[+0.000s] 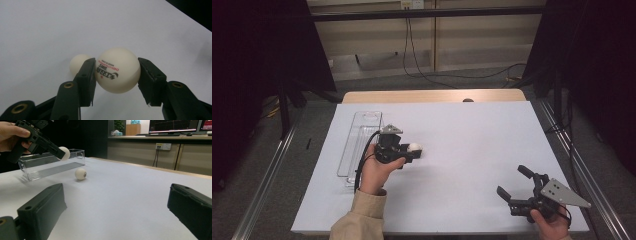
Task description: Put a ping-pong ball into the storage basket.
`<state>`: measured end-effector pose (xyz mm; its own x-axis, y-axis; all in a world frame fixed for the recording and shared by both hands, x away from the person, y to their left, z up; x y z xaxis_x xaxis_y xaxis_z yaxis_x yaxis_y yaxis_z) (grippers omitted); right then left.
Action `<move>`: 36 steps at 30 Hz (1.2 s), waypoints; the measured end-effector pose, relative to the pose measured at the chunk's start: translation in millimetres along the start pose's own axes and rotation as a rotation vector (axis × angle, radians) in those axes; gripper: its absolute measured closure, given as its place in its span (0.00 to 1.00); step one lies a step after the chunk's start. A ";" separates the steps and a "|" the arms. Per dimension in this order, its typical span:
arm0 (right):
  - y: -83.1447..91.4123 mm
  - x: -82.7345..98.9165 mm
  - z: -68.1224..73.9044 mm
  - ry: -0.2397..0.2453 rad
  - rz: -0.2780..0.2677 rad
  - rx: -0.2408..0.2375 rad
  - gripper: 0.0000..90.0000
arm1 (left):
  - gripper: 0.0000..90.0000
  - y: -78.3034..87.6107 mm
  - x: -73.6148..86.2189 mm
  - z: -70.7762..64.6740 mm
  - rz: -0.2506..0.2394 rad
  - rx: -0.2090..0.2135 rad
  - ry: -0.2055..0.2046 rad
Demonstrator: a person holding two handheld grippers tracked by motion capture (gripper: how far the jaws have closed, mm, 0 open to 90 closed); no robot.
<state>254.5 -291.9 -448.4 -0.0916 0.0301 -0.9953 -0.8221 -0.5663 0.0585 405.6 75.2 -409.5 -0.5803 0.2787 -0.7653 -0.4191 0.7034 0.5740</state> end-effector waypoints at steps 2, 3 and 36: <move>0.0 0.1 0.0 -0.002 0.000 0.000 0.01 | 0.57 0.5 0.0 0.3 -0.002 -0.003 0.005; 0.0 0.1 0.0 -0.002 -0.001 0.000 0.01 | 0.57 0.8 0.0 0.8 0.000 -0.003 0.004; 0.1 0.1 -0.1 -0.001 0.000 0.001 0.01 | 0.57 8.8 -0.3 6.8 0.003 -0.015 0.019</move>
Point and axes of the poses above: each handheld gripper's, and its own axes: y roughly backward along the jaws, x roughly out of its underside, z roughly to its left, the point moved 3 cm from there along -y, roughly forward along the jaws, and after that the axes turned 5 degrees about -z, right-handed, at the moved point
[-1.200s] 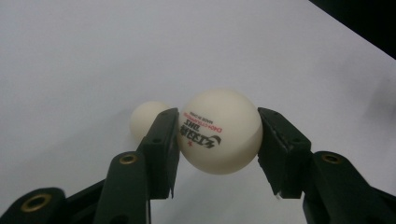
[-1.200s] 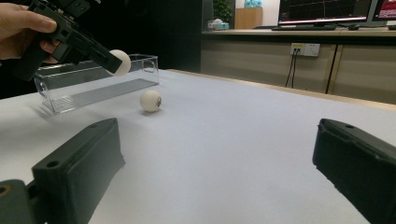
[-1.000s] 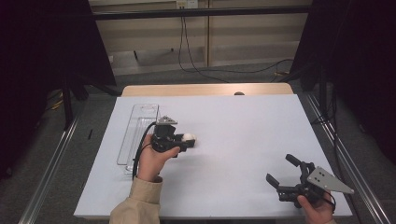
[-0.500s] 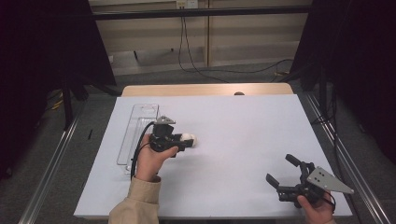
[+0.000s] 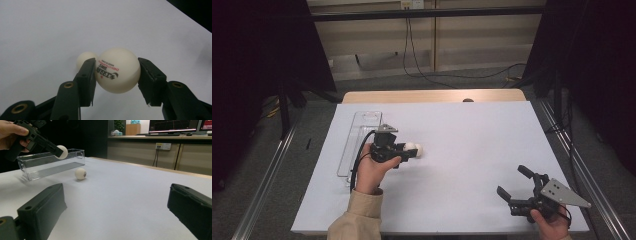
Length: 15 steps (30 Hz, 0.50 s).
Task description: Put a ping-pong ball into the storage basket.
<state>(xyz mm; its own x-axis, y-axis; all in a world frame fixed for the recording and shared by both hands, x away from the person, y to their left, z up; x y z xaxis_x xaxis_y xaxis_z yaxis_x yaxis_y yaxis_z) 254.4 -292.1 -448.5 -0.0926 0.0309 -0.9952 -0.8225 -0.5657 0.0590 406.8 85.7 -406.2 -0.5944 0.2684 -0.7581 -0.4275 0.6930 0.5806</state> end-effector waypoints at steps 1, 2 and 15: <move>0.1 -0.1 0.0 -0.001 0.000 0.001 0.01 | 0.57 0.0 0.0 -0.2 0.000 0.000 0.001; 0.1 -0.1 0.0 -0.001 0.000 0.001 0.01 | 0.57 0.0 0.0 -0.3 0.001 0.000 0.000; 0.2 0.1 -0.1 0.000 0.002 -0.001 0.01 | 0.57 3.2 0.3 3.6 0.004 -0.012 0.001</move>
Point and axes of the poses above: each handheld gripper's, and its own axes: y roughly backward along the jaws, x roughly out of its underside, z roughly to its left, the point moved 3 cm from there along -y, roughly forward along the jaws, and after that the axes turned 5 degrees about -z, right-handed, at the moved point
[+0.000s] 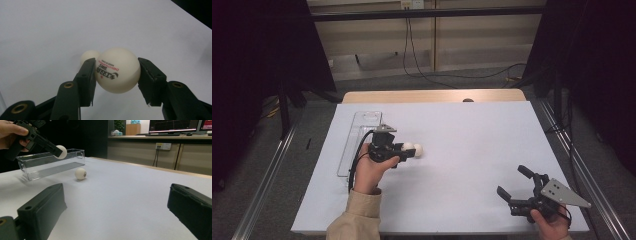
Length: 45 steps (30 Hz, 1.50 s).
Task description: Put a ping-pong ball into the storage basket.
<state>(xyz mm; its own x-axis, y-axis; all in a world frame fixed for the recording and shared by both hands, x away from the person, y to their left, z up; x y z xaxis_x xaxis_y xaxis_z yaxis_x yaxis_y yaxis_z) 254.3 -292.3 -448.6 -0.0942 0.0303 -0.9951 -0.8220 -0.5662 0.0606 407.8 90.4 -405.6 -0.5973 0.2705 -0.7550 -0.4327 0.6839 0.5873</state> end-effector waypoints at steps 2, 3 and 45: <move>0.1 -0.1 0.0 -0.001 0.000 0.001 0.01 | 0.57 0.7 0.0 0.5 -0.005 -0.002 0.003; 0.2 -0.1 0.0 0.000 0.000 0.001 0.01 | 0.57 1.5 0.0 1.2 -0.003 -0.002 0.002; 0.6 -0.2 -0.2 0.000 -0.001 0.001 0.01 | 0.57 12.0 0.8 11.0 -0.006 -0.033 0.022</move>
Point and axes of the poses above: each handheld gripper's, and its own axes: y roughly backward along the jaws, x roughly out of its underside, z roughly to its left, the point moved 3 cm from there along -y, roughly forward along the jaws, and after that the axes turned 5 degrees about -z, right-handed, at the moved point
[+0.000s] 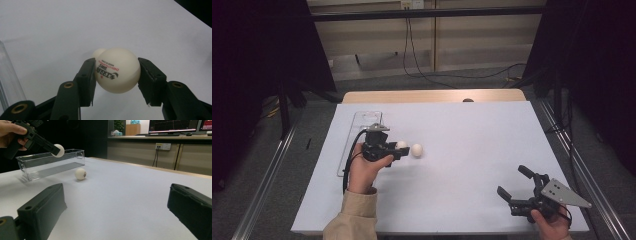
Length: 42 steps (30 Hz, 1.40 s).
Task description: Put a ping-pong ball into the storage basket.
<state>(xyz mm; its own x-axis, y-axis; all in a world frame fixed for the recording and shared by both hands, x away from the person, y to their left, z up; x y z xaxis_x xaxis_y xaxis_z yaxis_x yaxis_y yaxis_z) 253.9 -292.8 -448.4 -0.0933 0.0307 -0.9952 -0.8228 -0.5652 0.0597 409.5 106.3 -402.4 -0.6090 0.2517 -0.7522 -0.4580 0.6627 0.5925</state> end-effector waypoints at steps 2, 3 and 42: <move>0.0 0.0 0.1 0.000 0.000 0.000 0.01 | 0.57 0.8 0.0 0.5 -0.003 -0.001 0.005; 0.0 -0.1 0.1 0.000 -0.001 0.000 0.01 | 0.57 1.0 0.0 0.9 -0.005 -0.002 0.004; -0.1 -0.1 0.5 0.001 -0.003 -0.002 0.01 | 0.57 18.5 -0.1 16.5 -0.041 -0.057 0.026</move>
<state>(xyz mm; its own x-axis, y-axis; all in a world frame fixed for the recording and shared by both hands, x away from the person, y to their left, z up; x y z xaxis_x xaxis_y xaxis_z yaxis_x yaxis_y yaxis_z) 253.7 -292.3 -448.3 -0.0902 0.0312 -0.9954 -0.8218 -0.5670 0.0567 411.8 130.2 -396.1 -0.6053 0.2058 -0.7689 -0.5187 0.6307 0.5772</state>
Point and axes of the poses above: each handheld gripper's, and its own axes: y roughly backward along the jaws, x roughly out of its underside, z roughly to its left, the point moved 3 cm from there along -y, roughly forward along the jaws, and after that the axes turned 5 degrees about -z, right-handed, at the moved point
